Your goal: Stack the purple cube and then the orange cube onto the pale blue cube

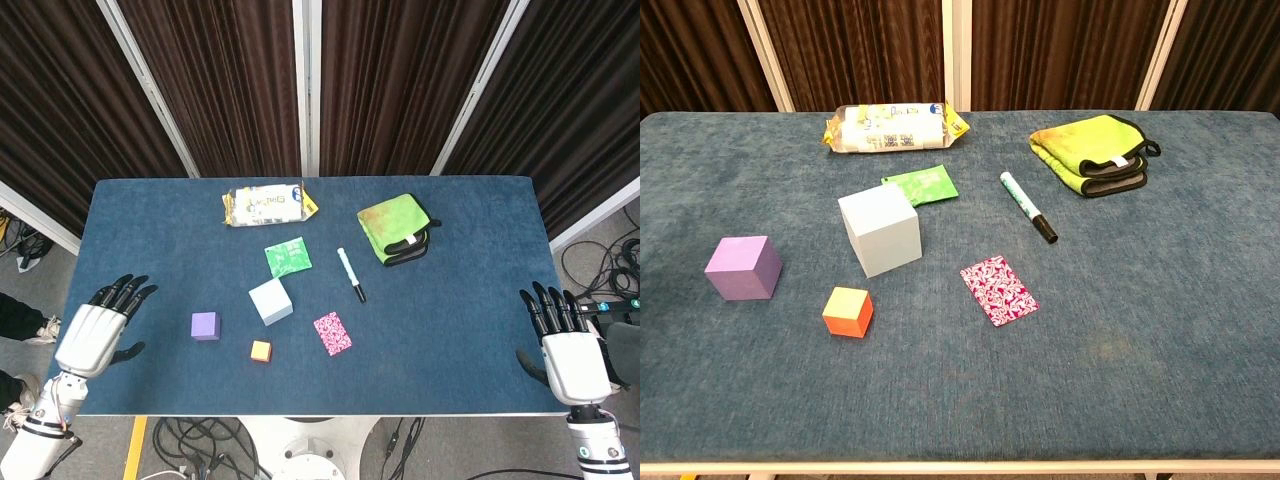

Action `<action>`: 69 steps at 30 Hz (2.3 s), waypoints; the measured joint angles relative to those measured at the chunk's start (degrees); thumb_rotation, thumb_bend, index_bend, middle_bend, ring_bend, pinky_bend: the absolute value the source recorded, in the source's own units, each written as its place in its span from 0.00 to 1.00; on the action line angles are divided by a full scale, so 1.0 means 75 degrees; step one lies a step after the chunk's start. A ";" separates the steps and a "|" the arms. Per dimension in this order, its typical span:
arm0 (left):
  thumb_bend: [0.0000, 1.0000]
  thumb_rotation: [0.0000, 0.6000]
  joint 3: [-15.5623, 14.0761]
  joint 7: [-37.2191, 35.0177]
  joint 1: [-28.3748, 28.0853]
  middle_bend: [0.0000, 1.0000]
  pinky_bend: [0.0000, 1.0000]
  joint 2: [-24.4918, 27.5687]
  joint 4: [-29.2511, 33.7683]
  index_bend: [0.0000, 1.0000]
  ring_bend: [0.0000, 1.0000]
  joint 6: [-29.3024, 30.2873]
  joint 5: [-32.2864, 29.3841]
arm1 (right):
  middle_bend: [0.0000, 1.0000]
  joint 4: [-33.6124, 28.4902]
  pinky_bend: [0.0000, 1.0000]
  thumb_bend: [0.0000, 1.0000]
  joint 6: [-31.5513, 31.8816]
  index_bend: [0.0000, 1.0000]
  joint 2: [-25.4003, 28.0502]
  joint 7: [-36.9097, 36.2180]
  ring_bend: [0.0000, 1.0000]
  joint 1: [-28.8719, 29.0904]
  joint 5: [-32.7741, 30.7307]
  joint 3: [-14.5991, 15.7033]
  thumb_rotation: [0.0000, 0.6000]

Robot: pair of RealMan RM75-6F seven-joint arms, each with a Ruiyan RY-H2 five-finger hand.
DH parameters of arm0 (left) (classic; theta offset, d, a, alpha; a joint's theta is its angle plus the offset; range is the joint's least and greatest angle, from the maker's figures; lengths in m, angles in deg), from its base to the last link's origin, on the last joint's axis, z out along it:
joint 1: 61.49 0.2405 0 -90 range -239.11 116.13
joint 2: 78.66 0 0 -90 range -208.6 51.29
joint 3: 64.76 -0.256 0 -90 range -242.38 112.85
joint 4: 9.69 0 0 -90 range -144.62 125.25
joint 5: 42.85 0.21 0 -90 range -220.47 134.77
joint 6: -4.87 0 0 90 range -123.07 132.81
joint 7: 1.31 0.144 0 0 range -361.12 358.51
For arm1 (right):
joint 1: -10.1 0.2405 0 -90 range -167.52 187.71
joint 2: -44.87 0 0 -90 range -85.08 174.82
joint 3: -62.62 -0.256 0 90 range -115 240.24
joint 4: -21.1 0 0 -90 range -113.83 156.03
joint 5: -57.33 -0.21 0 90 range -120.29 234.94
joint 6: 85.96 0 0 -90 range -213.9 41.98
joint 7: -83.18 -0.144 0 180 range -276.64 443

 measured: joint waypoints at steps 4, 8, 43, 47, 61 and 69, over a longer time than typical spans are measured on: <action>0.04 1.00 -0.0014 -0.0015 -0.0019 0.24 0.28 0.0034 0.0042 0.23 0.15 -0.0061 -0.0056 | 0.00 0.0039 0.00 0.15 -0.0063 0.00 -0.0047 -0.0038 0.00 -0.0010 0.0016 -0.0056 1.00; 0.04 1.00 -0.0026 -0.0087 -0.0025 0.24 0.28 0.0004 0.0023 0.23 0.15 -0.0085 -0.0070 | 0.00 -0.0084 0.00 0.16 -0.0188 0.00 -0.0004 0.0077 0.00 -0.0023 -0.0043 -0.0096 1.00; 0.11 1.00 0.0515 0.1757 -0.0782 0.28 0.28 -0.2356 0.0188 0.25 0.17 -0.1567 -0.3186 | 0.00 -0.0603 0.00 0.16 -0.0488 0.00 0.0152 0.0519 0.00 -0.0083 -0.0151 -0.0406 1.00; 0.14 1.00 0.0655 0.1959 -0.0906 0.29 0.28 -0.2602 -0.0009 0.25 0.17 -0.1536 -0.3529 | 0.00 -0.0568 0.00 0.16 -0.0477 0.00 0.0132 0.0483 0.00 -0.0095 -0.0109 -0.0409 1.00; 0.18 1.00 0.0713 0.2094 -0.1109 0.37 0.28 -0.3229 -0.0690 0.29 0.19 -0.1456 -0.4093 | 0.00 -0.0470 0.00 0.16 -0.0604 0.00 0.0161 0.0309 0.00 -0.0091 -0.0212 -0.0468 1.00; 0.22 1.00 0.0687 0.2137 -0.1236 0.43 0.28 -0.3443 -0.1161 0.36 0.21 -0.1533 -0.4161 | 0.00 -0.0550 0.00 0.16 -0.0765 0.00 0.0227 0.0247 0.00 -0.0054 -0.0290 -0.0476 1.00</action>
